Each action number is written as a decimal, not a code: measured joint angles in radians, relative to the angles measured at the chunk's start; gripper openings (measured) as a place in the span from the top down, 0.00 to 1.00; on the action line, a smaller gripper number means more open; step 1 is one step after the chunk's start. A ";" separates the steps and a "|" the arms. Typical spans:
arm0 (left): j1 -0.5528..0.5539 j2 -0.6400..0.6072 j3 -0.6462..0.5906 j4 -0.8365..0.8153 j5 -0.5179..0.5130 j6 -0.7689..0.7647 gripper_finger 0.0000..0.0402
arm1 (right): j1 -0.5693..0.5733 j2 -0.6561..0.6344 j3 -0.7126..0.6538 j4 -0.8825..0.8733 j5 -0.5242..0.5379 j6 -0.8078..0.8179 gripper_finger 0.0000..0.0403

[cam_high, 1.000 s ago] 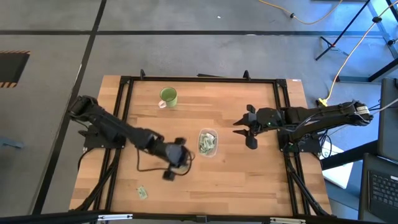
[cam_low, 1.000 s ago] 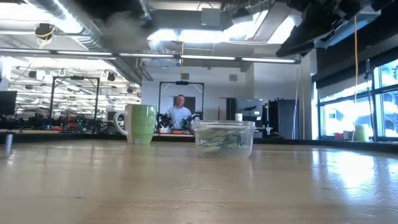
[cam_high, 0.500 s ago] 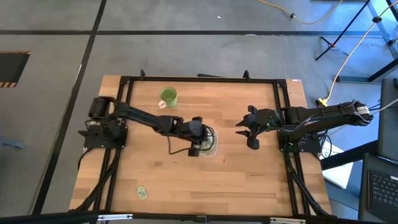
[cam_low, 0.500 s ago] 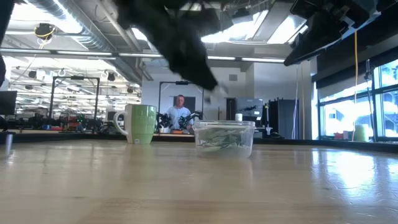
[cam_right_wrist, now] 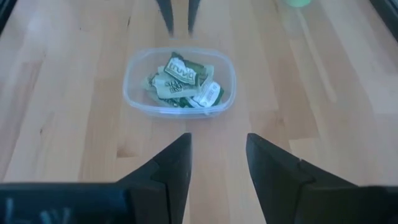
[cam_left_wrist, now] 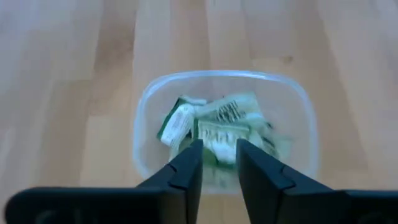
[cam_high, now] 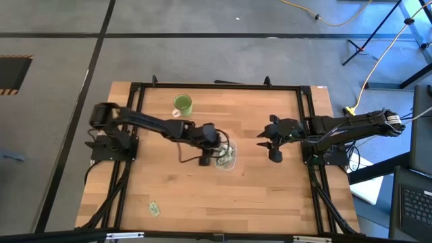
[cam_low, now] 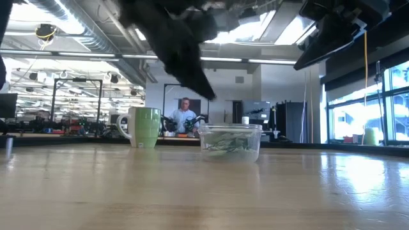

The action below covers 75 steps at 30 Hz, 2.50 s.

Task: Pick and place items into bin
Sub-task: Put the stevia packet into the transparent bin

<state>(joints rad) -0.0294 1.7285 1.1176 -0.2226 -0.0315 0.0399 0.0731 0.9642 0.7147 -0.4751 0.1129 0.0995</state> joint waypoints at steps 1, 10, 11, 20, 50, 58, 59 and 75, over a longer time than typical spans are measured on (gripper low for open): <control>-0.007 -0.037 0.001 -0.047 0.000 -0.001 0.76 | 0.000 0.000 0.000 -0.007 0.000 0.001 0.61; -0.275 -0.312 0.001 -0.537 -0.098 -0.402 0.74 | 0.000 0.001 -0.036 -0.014 0.000 0.031 0.61; -0.322 -0.319 0.001 -0.566 -0.123 -0.477 0.74 | 0.000 0.000 -0.043 -0.004 0.000 0.035 0.61; -0.682 -0.260 0.001 -0.736 -0.205 -1.149 0.75 | 0.000 0.000 -0.110 0.130 0.000 0.077 0.61; -0.925 0.082 0.000 -0.657 0.077 -1.784 0.78 | 0.000 0.000 -0.116 0.407 0.000 0.049 0.61; -0.924 0.116 0.000 -0.606 0.086 -1.774 0.82 | 0.000 0.000 -0.116 0.407 0.000 0.050 0.61; -0.923 0.119 0.000 -0.603 0.091 -1.774 0.82 | 0.000 0.000 -0.116 0.406 0.000 0.050 0.61; -0.872 0.125 0.001 -0.586 0.143 -1.648 0.99 | 0.000 0.000 -0.116 0.395 0.000 0.045 0.61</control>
<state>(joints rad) -0.9014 1.8539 1.1187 -0.8085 0.1118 -1.6085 0.0731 0.9642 0.5983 -0.0802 0.1127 0.1448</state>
